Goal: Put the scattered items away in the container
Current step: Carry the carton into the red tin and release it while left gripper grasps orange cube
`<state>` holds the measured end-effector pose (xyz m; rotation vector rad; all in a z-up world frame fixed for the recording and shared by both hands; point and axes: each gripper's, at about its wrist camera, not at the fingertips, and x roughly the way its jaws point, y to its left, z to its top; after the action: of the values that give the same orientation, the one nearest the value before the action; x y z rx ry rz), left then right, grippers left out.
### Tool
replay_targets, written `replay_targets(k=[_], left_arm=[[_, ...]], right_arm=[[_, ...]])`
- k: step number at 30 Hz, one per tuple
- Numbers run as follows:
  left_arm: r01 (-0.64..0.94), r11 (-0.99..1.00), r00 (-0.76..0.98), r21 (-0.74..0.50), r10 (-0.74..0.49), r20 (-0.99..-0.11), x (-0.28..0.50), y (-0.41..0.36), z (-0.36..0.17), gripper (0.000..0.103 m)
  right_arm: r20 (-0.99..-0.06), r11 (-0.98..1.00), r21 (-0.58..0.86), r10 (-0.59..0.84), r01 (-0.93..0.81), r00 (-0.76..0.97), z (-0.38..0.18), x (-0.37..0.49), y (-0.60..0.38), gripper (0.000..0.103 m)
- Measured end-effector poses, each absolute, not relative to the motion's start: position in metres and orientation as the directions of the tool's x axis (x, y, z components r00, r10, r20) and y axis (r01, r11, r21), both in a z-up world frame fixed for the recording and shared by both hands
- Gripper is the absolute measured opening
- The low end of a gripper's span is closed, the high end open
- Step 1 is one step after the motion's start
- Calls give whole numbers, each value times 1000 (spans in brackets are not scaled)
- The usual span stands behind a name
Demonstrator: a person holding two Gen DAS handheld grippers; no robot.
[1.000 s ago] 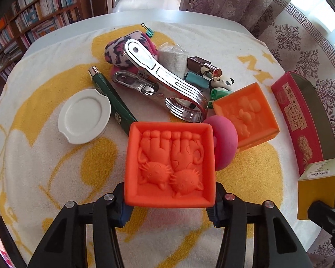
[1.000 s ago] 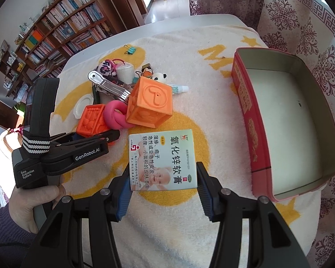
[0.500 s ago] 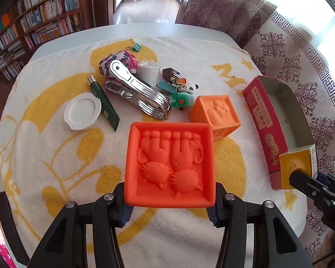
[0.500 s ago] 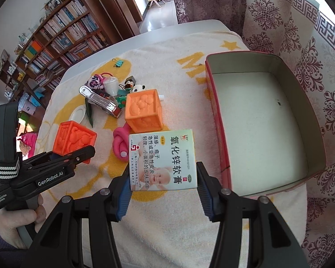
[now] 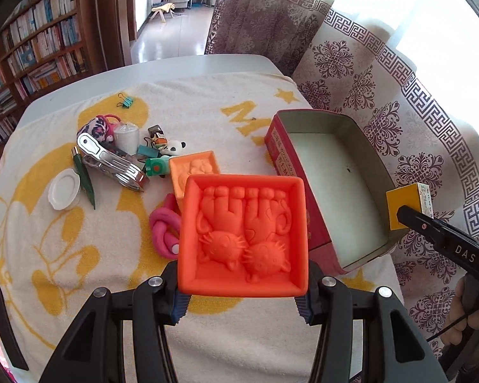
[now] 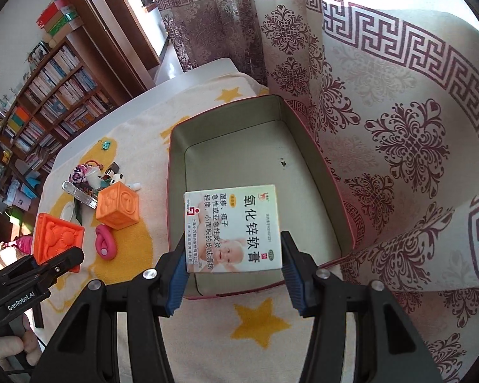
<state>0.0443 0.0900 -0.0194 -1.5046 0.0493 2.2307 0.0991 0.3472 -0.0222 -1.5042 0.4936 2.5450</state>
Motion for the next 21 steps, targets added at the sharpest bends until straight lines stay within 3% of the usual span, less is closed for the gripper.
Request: replay_targets(k=[21], left_arm=[[-382,-904,-346,-190,331,-878,73,157,-4,54]], right_arm=[[-880,-968,181,-81,-172,-469,-40,102,392,60]])
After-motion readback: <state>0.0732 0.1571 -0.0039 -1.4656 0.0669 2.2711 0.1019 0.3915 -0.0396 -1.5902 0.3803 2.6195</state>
